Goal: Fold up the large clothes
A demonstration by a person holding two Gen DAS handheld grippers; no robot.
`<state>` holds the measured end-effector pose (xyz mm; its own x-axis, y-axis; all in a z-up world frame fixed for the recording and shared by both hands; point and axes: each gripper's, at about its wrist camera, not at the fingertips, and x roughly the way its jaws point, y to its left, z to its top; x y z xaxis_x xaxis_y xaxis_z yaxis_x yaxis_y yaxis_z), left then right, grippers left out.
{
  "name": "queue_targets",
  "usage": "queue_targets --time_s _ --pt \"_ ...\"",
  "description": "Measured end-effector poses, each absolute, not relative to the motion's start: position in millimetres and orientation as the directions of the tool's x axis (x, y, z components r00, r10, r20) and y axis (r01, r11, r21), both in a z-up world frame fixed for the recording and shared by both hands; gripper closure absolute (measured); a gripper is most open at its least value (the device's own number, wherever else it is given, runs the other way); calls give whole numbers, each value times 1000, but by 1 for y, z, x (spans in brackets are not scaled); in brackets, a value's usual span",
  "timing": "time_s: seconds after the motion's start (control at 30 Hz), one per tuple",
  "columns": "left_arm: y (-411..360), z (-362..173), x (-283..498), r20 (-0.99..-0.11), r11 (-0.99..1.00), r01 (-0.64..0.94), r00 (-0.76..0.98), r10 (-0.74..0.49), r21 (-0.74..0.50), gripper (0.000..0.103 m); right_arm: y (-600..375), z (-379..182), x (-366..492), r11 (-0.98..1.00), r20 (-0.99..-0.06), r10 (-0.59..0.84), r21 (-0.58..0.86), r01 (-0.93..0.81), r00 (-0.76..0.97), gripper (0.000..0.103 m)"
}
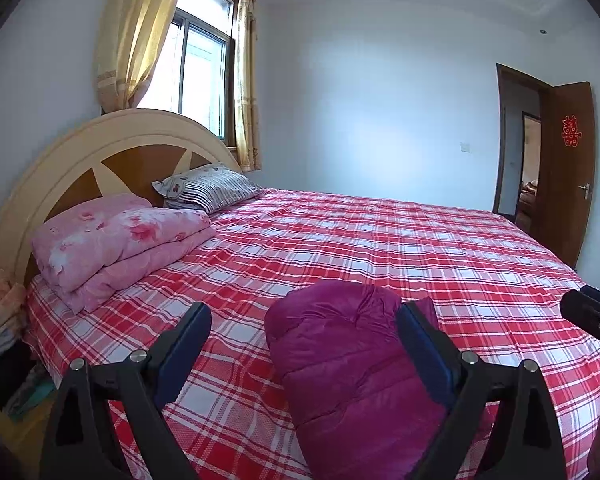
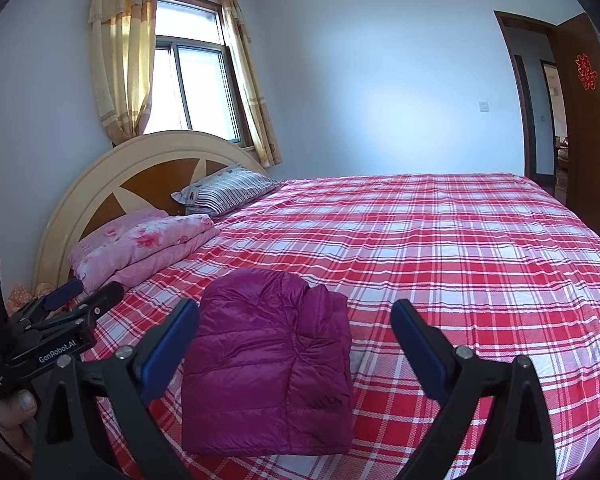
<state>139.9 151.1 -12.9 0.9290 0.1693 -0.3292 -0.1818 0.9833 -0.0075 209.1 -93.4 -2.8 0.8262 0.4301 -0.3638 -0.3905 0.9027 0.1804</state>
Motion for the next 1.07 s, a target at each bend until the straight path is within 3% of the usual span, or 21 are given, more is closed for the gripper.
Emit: queue_targets --time_s 1.07 --pt "153 -15 139 -288 978 -209 935 206 22 1 -90 -4 204 899 -368 438 153 -411 821 3"
